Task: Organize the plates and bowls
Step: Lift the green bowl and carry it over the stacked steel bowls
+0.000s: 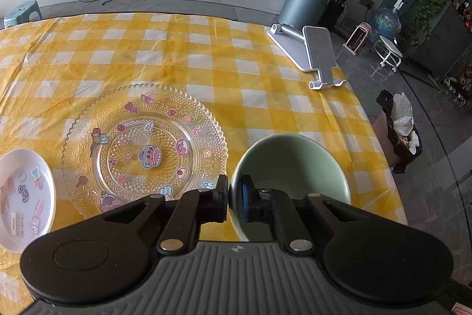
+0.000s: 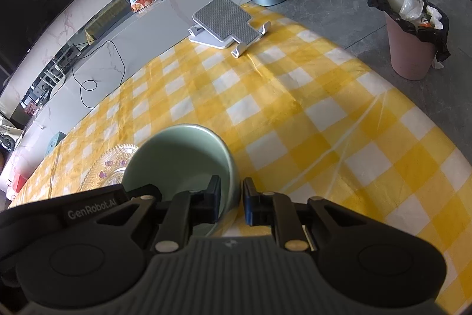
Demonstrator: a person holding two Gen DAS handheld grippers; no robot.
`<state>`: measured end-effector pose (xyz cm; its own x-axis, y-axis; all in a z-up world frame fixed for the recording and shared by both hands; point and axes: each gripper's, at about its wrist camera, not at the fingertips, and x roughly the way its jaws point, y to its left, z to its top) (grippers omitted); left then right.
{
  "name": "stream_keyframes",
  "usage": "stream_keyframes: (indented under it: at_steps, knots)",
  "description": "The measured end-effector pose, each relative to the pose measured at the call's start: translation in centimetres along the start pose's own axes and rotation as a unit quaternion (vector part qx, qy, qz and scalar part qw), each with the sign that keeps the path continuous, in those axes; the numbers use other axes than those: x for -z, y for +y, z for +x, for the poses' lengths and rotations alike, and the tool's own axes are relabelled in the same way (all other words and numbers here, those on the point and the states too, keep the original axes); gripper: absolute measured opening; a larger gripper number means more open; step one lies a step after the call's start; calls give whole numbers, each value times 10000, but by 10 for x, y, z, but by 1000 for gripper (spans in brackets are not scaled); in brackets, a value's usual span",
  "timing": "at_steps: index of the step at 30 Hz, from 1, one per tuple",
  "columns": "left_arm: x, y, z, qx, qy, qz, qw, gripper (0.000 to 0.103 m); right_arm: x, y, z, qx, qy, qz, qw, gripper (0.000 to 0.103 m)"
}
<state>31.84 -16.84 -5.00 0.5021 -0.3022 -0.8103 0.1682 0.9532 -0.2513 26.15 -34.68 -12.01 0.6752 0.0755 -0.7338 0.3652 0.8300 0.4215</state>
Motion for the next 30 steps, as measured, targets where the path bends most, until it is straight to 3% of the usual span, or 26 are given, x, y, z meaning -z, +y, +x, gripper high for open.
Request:
stream_keyframes:
  at_steps: [15,30]
  knots:
    - [10,-7,-19,16,-9,-99,9999,9,-1,0,-21,32,134,-29,9999,10]
    - [46,10,-112,93,-473,64,9988,7,44,25,-104,-157,-260,-226,9993,9]
